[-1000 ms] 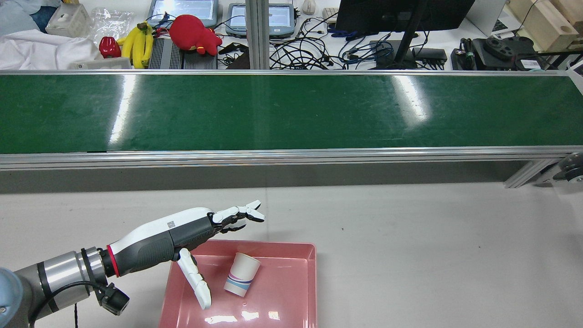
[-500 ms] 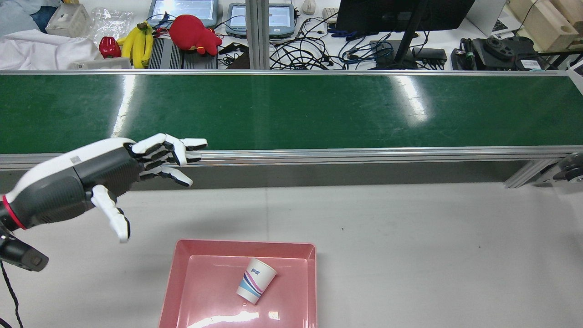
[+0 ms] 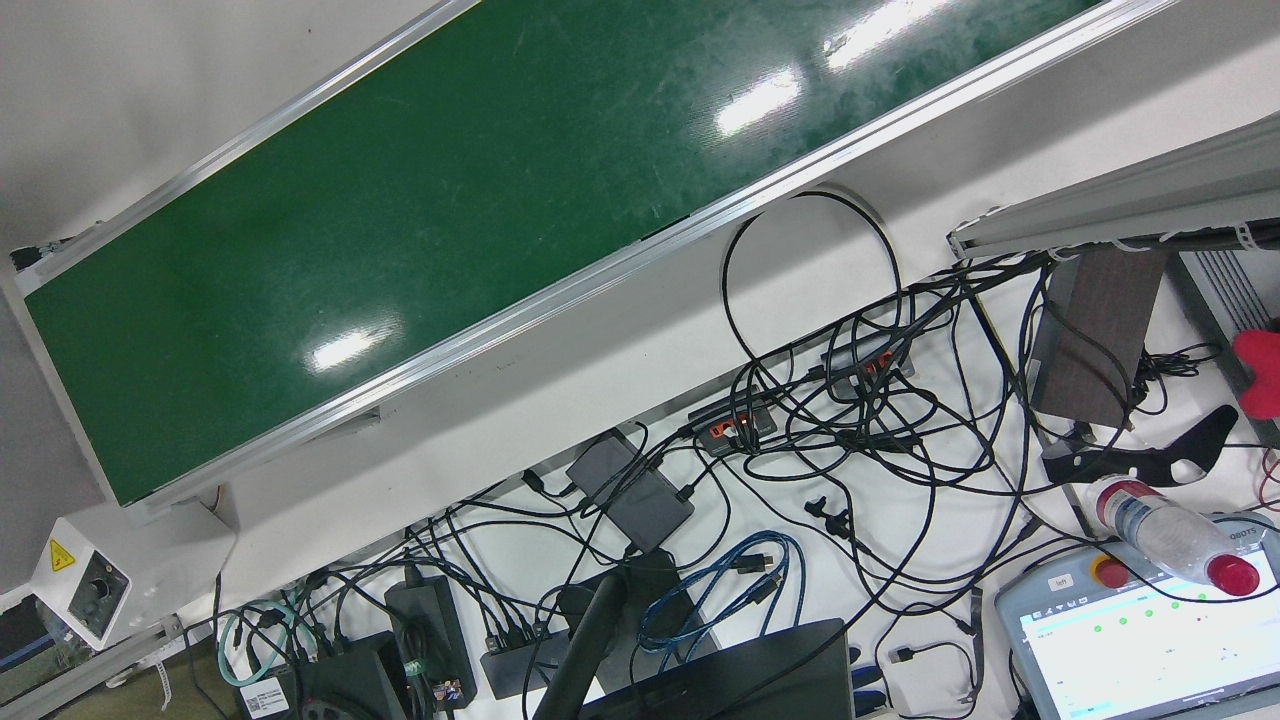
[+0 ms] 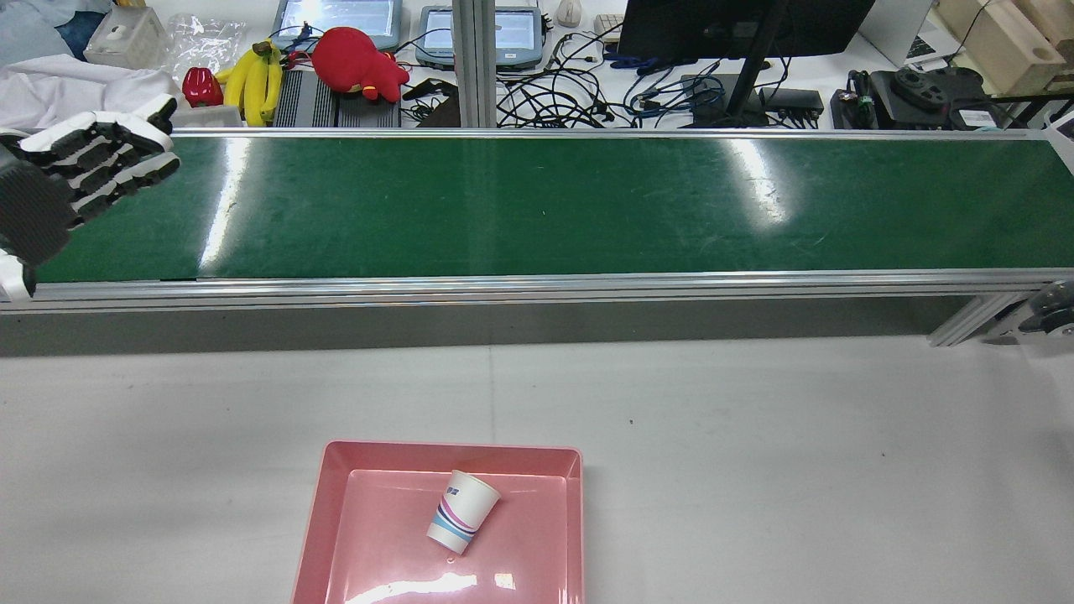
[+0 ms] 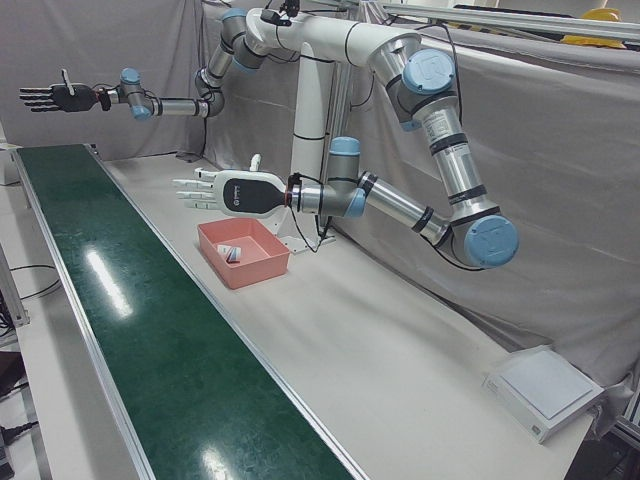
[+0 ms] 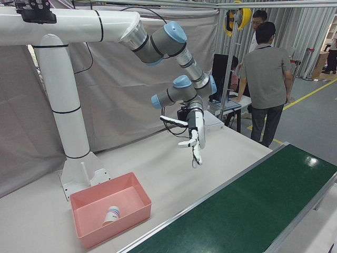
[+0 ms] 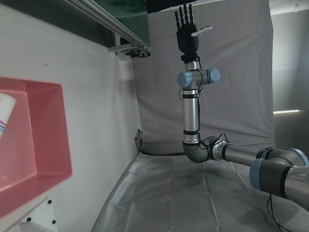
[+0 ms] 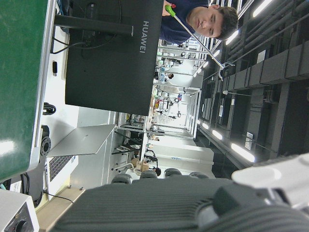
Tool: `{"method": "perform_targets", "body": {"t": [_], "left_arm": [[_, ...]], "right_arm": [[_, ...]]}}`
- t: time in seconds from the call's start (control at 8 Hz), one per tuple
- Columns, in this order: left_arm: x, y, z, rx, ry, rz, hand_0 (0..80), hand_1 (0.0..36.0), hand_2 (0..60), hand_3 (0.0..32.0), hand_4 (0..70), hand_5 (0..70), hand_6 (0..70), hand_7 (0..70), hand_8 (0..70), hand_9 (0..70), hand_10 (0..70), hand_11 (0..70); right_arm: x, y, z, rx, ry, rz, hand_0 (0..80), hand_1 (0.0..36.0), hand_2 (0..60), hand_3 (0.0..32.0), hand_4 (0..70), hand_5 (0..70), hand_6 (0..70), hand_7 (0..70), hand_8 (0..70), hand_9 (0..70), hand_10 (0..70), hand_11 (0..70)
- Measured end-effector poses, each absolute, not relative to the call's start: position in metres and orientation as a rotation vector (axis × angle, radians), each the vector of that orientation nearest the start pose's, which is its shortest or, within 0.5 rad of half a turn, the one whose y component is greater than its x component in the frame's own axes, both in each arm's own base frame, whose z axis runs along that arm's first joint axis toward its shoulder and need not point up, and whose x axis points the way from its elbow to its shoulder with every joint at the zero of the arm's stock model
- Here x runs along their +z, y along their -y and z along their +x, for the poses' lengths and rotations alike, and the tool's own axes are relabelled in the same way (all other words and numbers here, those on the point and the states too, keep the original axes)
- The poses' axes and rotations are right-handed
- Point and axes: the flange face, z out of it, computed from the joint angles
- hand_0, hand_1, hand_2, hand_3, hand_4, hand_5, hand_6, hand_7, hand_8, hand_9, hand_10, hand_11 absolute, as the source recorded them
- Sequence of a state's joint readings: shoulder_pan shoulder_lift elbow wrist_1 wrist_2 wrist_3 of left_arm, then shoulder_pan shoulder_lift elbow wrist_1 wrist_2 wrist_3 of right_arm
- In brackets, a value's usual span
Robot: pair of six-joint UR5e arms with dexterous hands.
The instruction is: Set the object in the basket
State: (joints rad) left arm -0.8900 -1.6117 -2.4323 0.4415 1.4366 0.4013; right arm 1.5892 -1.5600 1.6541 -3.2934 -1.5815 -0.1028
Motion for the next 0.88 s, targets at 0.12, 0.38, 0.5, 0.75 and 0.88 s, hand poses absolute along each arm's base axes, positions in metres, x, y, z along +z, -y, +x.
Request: {"method": "perform_targets", "body": {"t": [0.12, 0.38, 0.5, 0.75, 0.88], "left_arm": [[0.335, 0.408, 0.117, -1.363, -2.352, -0.195, 51.1, 10.6, 0.0, 0.0, 4.6, 17.6, 1.1, 0.0, 0.0, 0.0, 2.7, 5.6], [0.357, 0.427, 0.100, -1.435, -2.364, -0.183, 50.5, 9.3, 0.0, 0.0, 5.8, 20.9, 1.5, 0.0, 0.0, 0.0, 2.7, 5.4], [0.363, 0.431, 0.097, -1.451, -2.361, -0.179, 50.5, 9.0, 0.0, 0.0, 5.1, 22.0, 1.3, 0.0, 0.0, 0.0, 3.1, 6.0], [0.366, 0.433, 0.094, -1.461, -2.359, -0.172, 50.5, 8.9, 0.0, 0.0, 5.6, 22.6, 1.5, 0.3, 0.0, 0.0, 3.4, 6.4], [0.367, 0.433, 0.094, -1.462, -2.359, -0.172, 50.5, 8.6, 0.0, 0.0, 5.1, 22.6, 1.2, 0.1, 0.0, 0.0, 3.2, 6.0]], "right_arm": [[0.656, 0.486, 0.141, -2.333, -2.202, -0.121, 0.0, 0.0, 0.0, 0.0, 0.0, 0.0, 0.0, 0.0, 0.0, 0.0, 0.0, 0.0], [0.656, 0.486, 0.141, -2.333, -2.202, -0.121, 0.0, 0.0, 0.0, 0.0, 0.0, 0.0, 0.0, 0.0, 0.0, 0.0, 0.0, 0.0], [0.656, 0.486, 0.141, -2.333, -2.202, -0.121, 0.0, 0.0, 0.0, 0.0, 0.0, 0.0, 0.0, 0.0, 0.0, 0.0, 0.0, 0.0], [0.657, 0.486, 0.141, -2.338, -2.198, -0.121, 0.0, 0.0, 0.0, 0.0, 0.0, 0.0, 0.0, 0.0, 0.0, 0.0, 0.0, 0.0], [0.658, 0.486, 0.141, -2.340, -2.197, -0.121, 0.0, 0.0, 0.0, 0.0, 0.0, 0.0, 0.0, 0.0, 0.0, 0.0, 0.0, 0.0]]}}
